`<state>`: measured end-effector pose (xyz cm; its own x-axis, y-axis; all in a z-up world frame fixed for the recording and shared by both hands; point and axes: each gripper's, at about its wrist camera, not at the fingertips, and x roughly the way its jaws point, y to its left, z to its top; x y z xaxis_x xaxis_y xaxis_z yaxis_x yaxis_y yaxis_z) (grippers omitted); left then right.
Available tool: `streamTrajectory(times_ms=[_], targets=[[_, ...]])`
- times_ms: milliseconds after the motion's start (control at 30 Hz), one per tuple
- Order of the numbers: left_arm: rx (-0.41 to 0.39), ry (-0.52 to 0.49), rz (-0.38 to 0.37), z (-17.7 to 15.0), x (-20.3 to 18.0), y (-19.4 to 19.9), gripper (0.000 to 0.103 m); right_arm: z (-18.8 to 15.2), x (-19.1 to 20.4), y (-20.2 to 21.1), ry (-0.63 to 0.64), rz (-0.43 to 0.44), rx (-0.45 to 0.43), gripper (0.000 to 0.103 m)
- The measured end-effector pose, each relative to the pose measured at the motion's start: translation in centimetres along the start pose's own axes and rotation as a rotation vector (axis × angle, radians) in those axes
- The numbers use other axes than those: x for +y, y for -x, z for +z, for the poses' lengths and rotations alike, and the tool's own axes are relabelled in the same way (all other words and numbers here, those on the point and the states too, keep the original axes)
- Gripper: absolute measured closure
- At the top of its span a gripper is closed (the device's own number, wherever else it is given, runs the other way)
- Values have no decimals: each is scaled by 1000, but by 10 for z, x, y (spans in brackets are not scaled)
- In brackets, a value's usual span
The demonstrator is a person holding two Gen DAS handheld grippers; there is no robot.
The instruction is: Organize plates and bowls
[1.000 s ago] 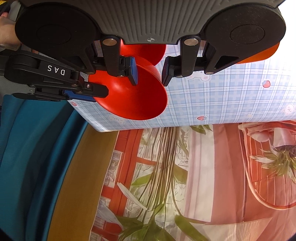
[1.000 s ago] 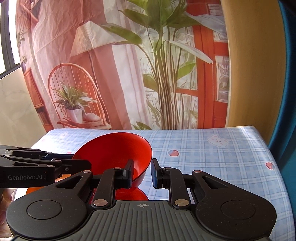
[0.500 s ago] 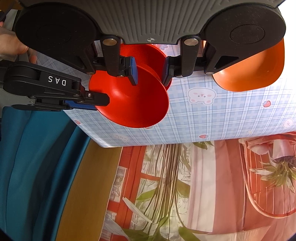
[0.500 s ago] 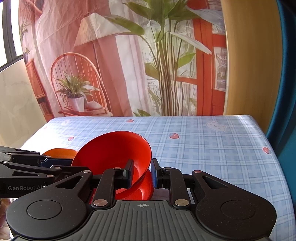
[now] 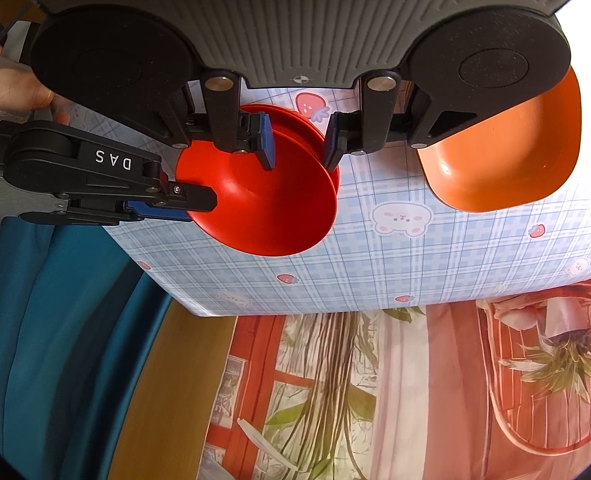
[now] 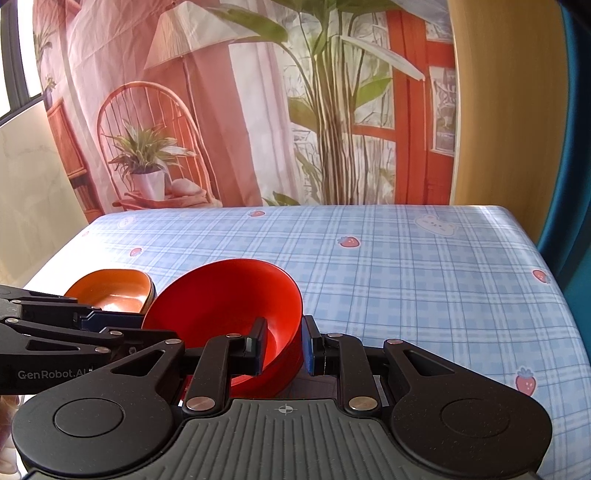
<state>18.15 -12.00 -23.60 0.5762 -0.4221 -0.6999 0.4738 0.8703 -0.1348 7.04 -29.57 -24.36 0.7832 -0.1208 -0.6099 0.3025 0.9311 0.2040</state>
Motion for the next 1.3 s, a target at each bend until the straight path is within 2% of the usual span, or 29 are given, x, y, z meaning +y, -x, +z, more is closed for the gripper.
streamTrajectory(times_ms=[733,1000,1133,1300], targets=[[10,1,3,-5,1,-5,73,-10,4,-6,24,-22,10,81],[-5,18,8,-3,4,-2,70,-11,0,-5,18,-37,12,81],[-7,36,12,-1,8,-4,64,-12,-5,-7,2,-40,17,81],[3,51,11,-1,11,-9,64,-15,-7,-12,-16,-38,25,79]])
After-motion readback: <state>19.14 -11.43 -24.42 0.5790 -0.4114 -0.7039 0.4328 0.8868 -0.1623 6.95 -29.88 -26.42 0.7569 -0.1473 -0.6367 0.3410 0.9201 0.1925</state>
